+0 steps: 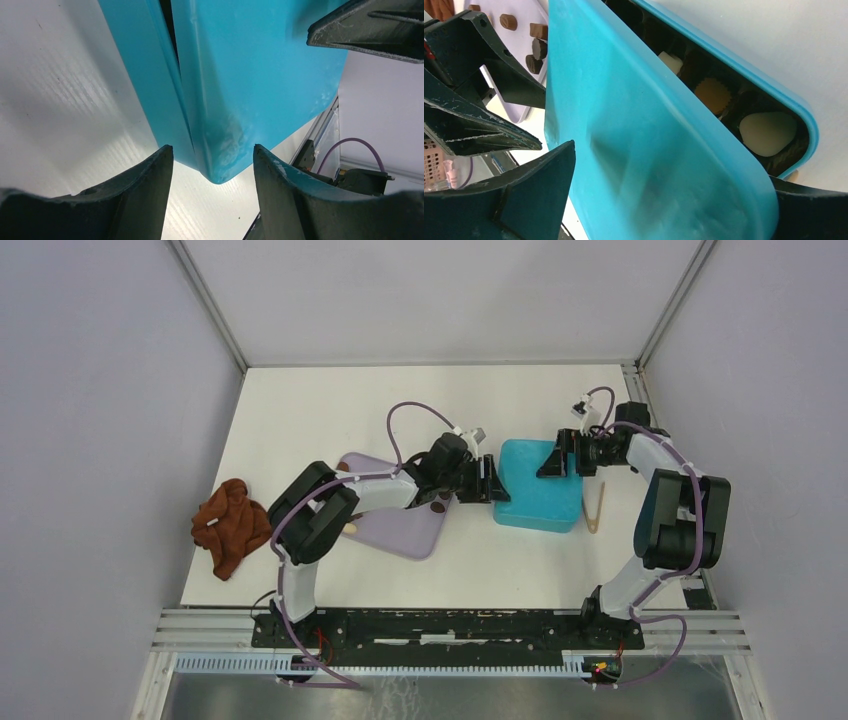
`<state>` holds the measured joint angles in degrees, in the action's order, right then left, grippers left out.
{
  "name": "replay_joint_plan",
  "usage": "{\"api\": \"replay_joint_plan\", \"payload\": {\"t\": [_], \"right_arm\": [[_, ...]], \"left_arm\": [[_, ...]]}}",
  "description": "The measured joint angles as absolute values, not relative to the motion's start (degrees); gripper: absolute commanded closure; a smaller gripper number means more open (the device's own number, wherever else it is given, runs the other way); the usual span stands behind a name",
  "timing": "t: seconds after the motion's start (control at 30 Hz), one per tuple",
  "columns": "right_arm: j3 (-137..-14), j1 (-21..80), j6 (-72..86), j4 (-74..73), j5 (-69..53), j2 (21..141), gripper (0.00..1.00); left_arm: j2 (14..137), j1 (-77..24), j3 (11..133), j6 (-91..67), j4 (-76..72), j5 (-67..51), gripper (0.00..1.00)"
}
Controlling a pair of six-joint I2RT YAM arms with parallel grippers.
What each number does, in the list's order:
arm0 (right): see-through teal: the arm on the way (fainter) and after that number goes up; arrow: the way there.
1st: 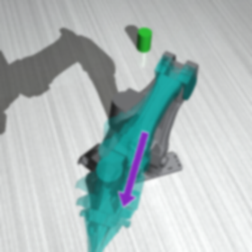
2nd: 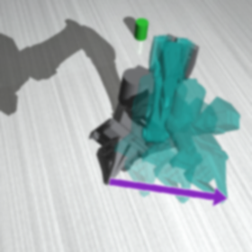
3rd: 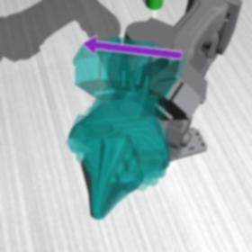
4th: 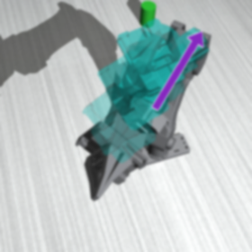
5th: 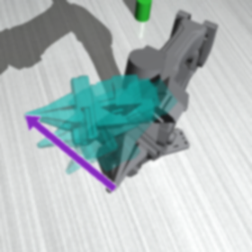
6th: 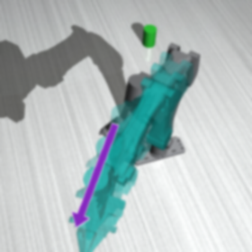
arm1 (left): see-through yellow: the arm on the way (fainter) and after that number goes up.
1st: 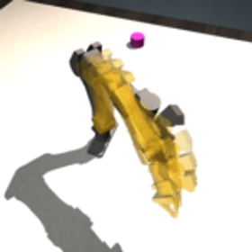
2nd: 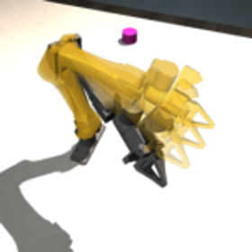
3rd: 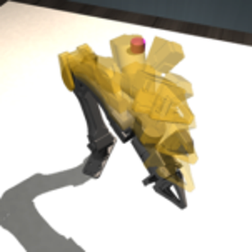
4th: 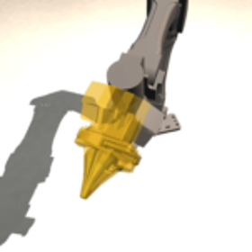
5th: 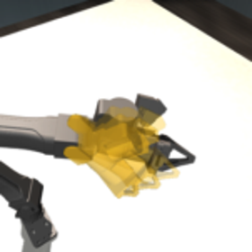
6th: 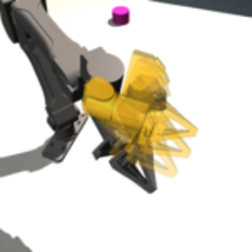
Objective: Pack the chocolate
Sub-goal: Move the packing box to the center of the board.
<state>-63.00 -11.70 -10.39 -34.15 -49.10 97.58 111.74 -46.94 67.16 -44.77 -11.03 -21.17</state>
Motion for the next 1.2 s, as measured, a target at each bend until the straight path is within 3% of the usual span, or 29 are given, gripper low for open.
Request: {"api": "replay_joint_plan", "payload": {"t": [0.33,0.4,0.7,1.2], "right_arm": [[-65.49,-7.84,-15.51,-36.16,-41.63,95.72,0.07],[-66.46,-7.86,-15.62,-36.32,-41.58,95.72,0.02],[-68.53,-8.05,-14.37,-36.49,-43.59,95.72,0.02],[-68.66,-9.85,-13.76,-32.4,-35.57,95.68,0.02]], "left_arm": [[112.9,-46.94,69.06,-45.36,-11.18,-21.3,0.36],[112.9,-46.94,69.06,-45.41,-11.33,-21.39,0.35],[112.95,-46.83,69.06,-45.47,-11.97,-21.96,0.36],[116.14,-46.04,73.28,-45.89,-8.93,-22.57,0.39]]}}
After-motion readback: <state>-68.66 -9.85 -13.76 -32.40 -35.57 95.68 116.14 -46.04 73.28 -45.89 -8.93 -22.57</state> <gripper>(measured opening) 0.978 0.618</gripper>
